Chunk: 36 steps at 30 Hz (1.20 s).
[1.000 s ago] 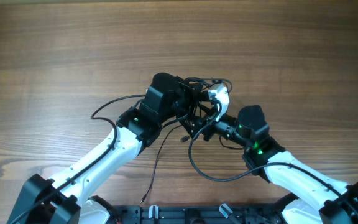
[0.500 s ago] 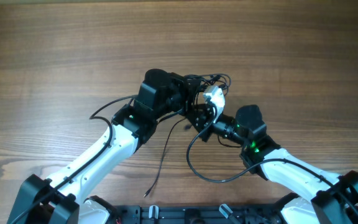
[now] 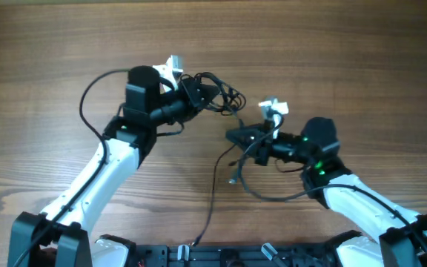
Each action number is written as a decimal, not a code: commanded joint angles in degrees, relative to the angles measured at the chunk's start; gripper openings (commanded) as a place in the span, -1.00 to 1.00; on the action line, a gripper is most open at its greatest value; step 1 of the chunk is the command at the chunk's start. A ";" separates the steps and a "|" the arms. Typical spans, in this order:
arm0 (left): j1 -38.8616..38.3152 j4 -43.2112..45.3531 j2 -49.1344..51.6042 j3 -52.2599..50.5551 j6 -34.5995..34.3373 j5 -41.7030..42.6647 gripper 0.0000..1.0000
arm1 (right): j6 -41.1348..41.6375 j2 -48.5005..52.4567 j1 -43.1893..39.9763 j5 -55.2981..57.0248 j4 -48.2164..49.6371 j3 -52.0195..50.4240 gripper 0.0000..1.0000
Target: Untangle cables
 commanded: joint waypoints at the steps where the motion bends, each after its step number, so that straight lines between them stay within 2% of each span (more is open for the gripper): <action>1: 0.52 -0.04 -1.40 0.31 20.70 12.70 -0.92 | 11.39 -1.07 -4.96 -11.15 5.64 0.33 -0.91; 3: -0.37 -1.09 -1.40 0.31 24.81 13.99 -0.92 | 15.41 -1.07 -6.12 -11.76 8.02 0.33 -0.91; 6: -3.26 -3.54 -1.40 0.31 34.77 17.70 -0.92 | 18.56 -1.07 -6.60 -12.15 10.05 0.35 -0.91; 10: -5.44 -4.79 -1.40 0.31 40.70 19.37 -0.92 | 18.53 -1.05 -6.60 -11.39 8.07 0.35 -0.91; 14: -4.37 -4.79 -1.40 0.31 44.65 26.32 -0.92 | 18.47 -1.05 -6.67 -6.82 1.25 0.35 -0.91; 16: -2.45 -4.74 -1.40 0.31 44.98 30.60 -0.92 | 18.53 -1.05 -6.67 -4.70 -1.92 0.35 -0.91; 19: 0.44 -4.79 -1.40 0.31 44.98 37.92 -0.92 | 18.53 -1.05 -6.67 -4.31 -1.53 0.35 -0.91; 28: -0.35 -8.00 -1.40 0.31 44.74 38.62 -0.92 | 18.45 -1.05 -6.67 -4.46 -1.07 0.35 -0.91; 32: -3.43 -7.98 -1.40 0.31 44.63 32.85 -0.92 | 18.29 -1.05 -6.64 -9.88 -1.11 0.35 -0.91; 36: -8.20 -3.69 -1.40 0.31 38.56 23.87 -0.92 | 18.16 -1.05 -6.64 -12.61 -1.18 0.33 -0.91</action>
